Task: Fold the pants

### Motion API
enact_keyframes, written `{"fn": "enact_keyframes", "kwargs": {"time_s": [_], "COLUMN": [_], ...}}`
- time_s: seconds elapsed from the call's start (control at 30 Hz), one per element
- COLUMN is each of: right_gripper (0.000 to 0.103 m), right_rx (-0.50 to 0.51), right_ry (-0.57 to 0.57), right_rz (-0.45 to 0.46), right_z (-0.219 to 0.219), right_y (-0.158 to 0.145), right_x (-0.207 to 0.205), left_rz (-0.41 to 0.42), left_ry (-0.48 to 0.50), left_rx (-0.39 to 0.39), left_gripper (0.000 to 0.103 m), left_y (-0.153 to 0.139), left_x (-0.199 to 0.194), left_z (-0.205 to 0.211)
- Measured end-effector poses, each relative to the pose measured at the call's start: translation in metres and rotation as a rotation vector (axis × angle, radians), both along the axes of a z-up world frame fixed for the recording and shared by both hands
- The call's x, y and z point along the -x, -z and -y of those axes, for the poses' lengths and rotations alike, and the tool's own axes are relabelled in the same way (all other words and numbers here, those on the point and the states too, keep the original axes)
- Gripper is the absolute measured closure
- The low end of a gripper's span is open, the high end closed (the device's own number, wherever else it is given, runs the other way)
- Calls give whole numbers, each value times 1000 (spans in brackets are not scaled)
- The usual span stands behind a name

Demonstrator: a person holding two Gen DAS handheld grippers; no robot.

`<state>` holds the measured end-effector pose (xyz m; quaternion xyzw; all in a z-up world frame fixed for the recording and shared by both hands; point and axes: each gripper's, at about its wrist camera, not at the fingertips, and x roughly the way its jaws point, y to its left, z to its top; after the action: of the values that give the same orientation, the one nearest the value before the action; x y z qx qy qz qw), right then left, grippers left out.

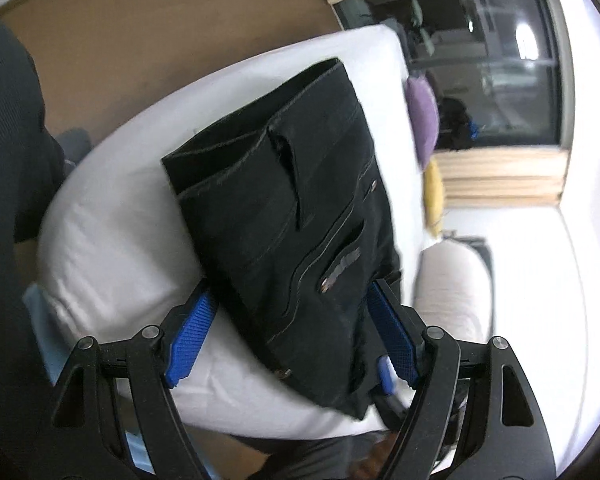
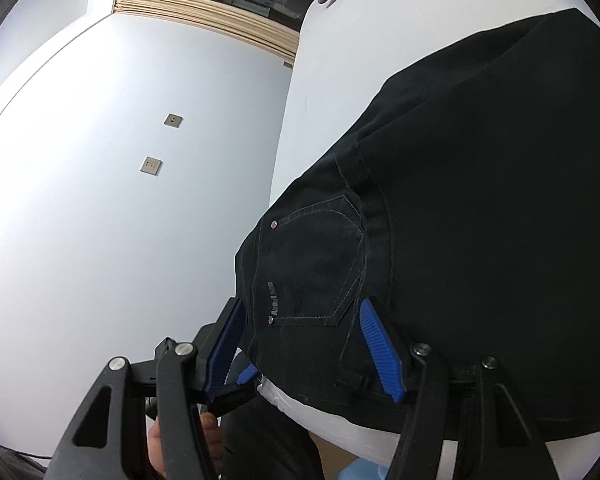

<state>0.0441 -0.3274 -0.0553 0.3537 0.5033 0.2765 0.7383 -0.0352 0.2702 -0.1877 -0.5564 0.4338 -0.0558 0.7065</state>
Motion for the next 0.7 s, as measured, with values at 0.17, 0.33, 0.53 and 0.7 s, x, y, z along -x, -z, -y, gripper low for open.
{"fn": "enact_keyframes", "kwargs": {"time_s": [0.17,0.33,0.53,0.7], "right_gripper": [39,39,40,48], "right_rx": [15,89,168,263], "right_ry": [-16,-56,-138,-177], "right_rz": [13,21,-14,-121], "right_z": [4,-3,-22,-35], "right_y": [-7,-15,-13,13], "right_x": [-4,-19,-47,-72], "left_rz": [-8,-21,93,189], "left_ry": [-50,-26,72,151], "left_rx": [92,31,-202,-393], "left_gripper": [41,79,89,90], "left_y": [17,9,-36,-72], "left_x": [-1,-10,-25,-35], "left_z": [-11,-14,5,30]}}
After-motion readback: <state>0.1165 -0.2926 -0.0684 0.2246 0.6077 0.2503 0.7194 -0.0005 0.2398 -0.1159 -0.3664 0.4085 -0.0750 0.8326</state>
